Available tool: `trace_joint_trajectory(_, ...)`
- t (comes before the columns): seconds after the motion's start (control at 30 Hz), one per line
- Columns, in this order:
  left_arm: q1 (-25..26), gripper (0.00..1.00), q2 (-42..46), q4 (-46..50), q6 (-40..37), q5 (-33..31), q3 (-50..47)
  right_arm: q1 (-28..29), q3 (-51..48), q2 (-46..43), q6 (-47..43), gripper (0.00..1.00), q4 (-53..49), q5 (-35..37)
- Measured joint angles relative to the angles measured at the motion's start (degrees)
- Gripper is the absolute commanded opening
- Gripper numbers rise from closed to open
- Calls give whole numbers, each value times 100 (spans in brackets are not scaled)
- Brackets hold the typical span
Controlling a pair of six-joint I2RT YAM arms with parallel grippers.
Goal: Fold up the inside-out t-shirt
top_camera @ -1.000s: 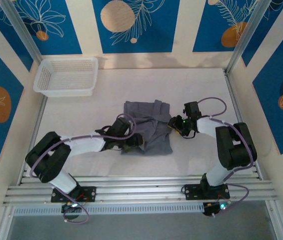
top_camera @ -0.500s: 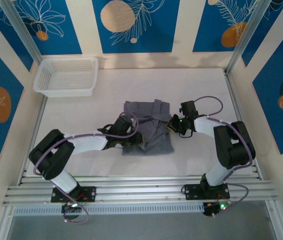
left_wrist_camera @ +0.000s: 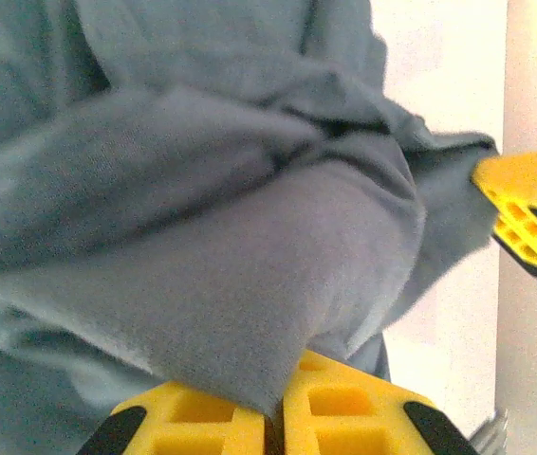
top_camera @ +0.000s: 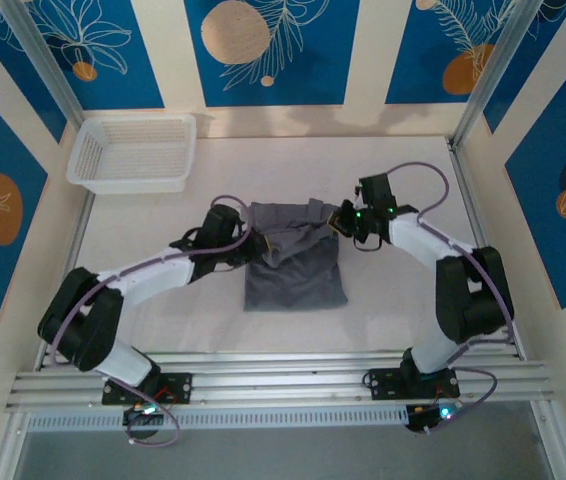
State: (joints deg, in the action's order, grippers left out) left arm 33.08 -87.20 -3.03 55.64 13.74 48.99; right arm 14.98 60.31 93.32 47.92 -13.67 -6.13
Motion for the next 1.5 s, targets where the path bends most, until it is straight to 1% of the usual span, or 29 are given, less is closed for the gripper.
trace_joint_trajectory(0.07, -275, 14, -332, -212, 76, 83, 173, -11, 476, 437, -15, 0, -13, 7)
trace_joint_trajectory(0.13, -549, 18, -741, -426, 175, 221, 407, -35, 929, 898, -50, 5, -44, 24)
trace_joint_trajectory(0.17, -682, 19, -1027, -564, 238, 278, 603, -61, 1174, 1163, -59, 6, -48, 39)
trace_joint_trajectory(0.2, -730, 24, -1134, -623, 251, 286, 667, -79, 1259, 1272, -61, 11, -52, 52)
trace_joint_trajectory(0.3, -1016, 36, -1742, -730, 271, 494, 1185, -181, 1716, 1718, -138, 21, -264, 48)
trace_joint_trajectory(0.33, -1095, 37, -1974, -787, 264, 562, 1427, -225, 1895, 1878, -164, 24, -269, 46)
trace_joint_trajectory(0.4, -1261, 41, -2474, -813, 229, 721, 2015, -328, 2282, 2166, -278, 36, -341, 9)
trace_joint_trajectory(0.43, -1333, 43, -2675, -811, 223, 774, 2280, -389, 2496, 2308, -341, 41, -400, -2)
trace_joint_trajectory(0.47, -1394, 45, -2837, -817, 227, 815, 2516, -433, 2662, 2398, -433, 42, -431, -20)
trace_joint_trajectory(0.57, -1598, 54, -3145, -807, 170, 883, 3021, -551, 3139, 2588, -715, 56, -549, -122)
trace_joint_trajectory(0.63, -1725, 59, -3165, -682, 85, 881, 3139, -627, 3075, 2494, -940, 59, -503, -122)
trace_joint_trajectory(0.7, -1823, 62, -3130, -590, -116, 857, 3147, -691, 2688, 2221, -1056, 59, -376, -98)
trace_joint_trajectory(0.77, -1884, 62, -3086, -365, -358, 754, 3136, -734, 2264, 1947, -1143, 59, -297, -94)
trace_joint_trajectory(0.83, -1888, 62, -3027, -59, -750, 612, 3132, -752, 1847, 1740, -1239, 59, -201, -79)
trace_joint_trajectory(0.93, -1801, 62, -2975, 411, -1460, 376, 3134, -750, 1565, 1759, -1408, 59, -160, -42)
trace_joint_trajectory(1.07, -1637, 63, -2979, 855, -2162, 267, 3180, -710, 1547, 1978, -1624, 59, -129, 39)
trace_joint_trajectory(1.13, -1591, 63, -3056, 1040, -2406, 271, 3351, -686, 1648, 2146, -1735, 59, -164, 118)
trace_joint_trajectory(1.3, -1563, 64, -3329, 1143, -2728, 415, 3766, -623, 2118, 2612, -1952, 56, -286, 247)
trace_joint_trajectory(1.4, -1552, 63, -3442, 1147, -2730, 643, 3834, -577, 2376, 2826, -2041, 45, -372, 299)
trace_joint_trajectory(1.5, -1523, 62, -3598, 1191, -2715, 737, 3969, -555, 2542, 2951, -2096, 26, -402, 315)
